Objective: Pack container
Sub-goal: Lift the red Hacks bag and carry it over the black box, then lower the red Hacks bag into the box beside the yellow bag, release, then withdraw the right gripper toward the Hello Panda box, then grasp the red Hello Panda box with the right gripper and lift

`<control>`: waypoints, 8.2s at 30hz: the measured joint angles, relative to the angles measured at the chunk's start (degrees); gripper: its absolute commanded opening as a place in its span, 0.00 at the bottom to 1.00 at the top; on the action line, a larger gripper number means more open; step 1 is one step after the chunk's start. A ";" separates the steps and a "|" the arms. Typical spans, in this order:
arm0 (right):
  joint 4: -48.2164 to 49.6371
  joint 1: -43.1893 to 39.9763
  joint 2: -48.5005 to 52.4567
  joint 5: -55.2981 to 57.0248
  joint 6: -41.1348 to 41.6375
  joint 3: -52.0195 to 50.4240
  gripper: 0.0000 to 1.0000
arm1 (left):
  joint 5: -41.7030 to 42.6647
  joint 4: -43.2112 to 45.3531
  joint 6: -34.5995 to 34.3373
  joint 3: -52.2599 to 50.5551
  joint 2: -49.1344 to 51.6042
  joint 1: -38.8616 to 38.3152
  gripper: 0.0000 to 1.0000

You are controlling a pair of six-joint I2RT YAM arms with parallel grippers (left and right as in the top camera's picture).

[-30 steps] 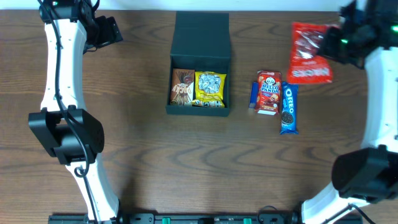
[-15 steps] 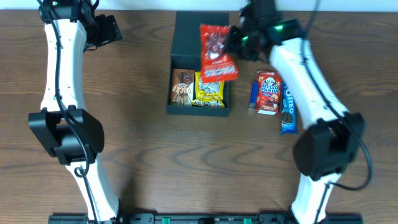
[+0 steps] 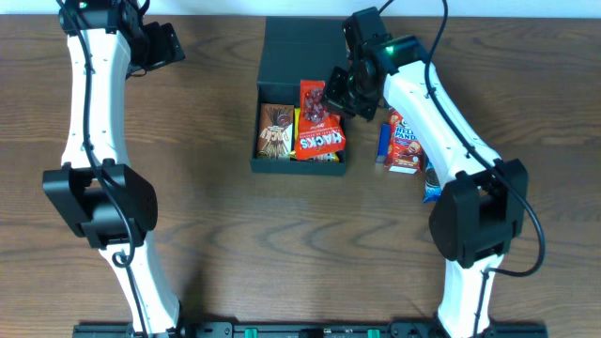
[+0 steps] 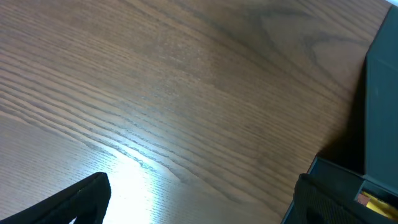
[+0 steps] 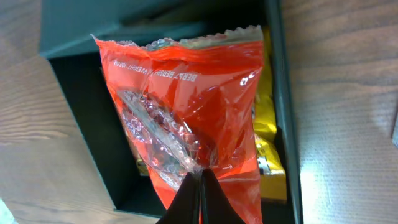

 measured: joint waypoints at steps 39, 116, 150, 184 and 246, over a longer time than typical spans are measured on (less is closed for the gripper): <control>-5.79 1.20 5.77 -2.14 -17.79 -0.09 0.01 | 0.00 0.00 0.00 0.00 0.00 0.00 0.95; -13.99 -27.10 0.28 23.04 -30.73 -3.63 0.80 | 0.00 -0.04 0.00 0.00 0.00 0.00 0.95; -8.26 -27.10 0.70 16.83 -30.67 -13.16 0.71 | 0.00 -1.31 0.00 0.00 0.00 0.00 0.95; -0.59 -15.80 0.72 11.54 -28.39 -11.85 0.75 | 0.00 -1.75 0.00 0.00 0.00 0.00 0.95; 1.16 -15.80 7.67 13.51 -28.22 -13.53 0.66 | 0.00 -1.46 0.00 0.00 0.00 0.00 0.95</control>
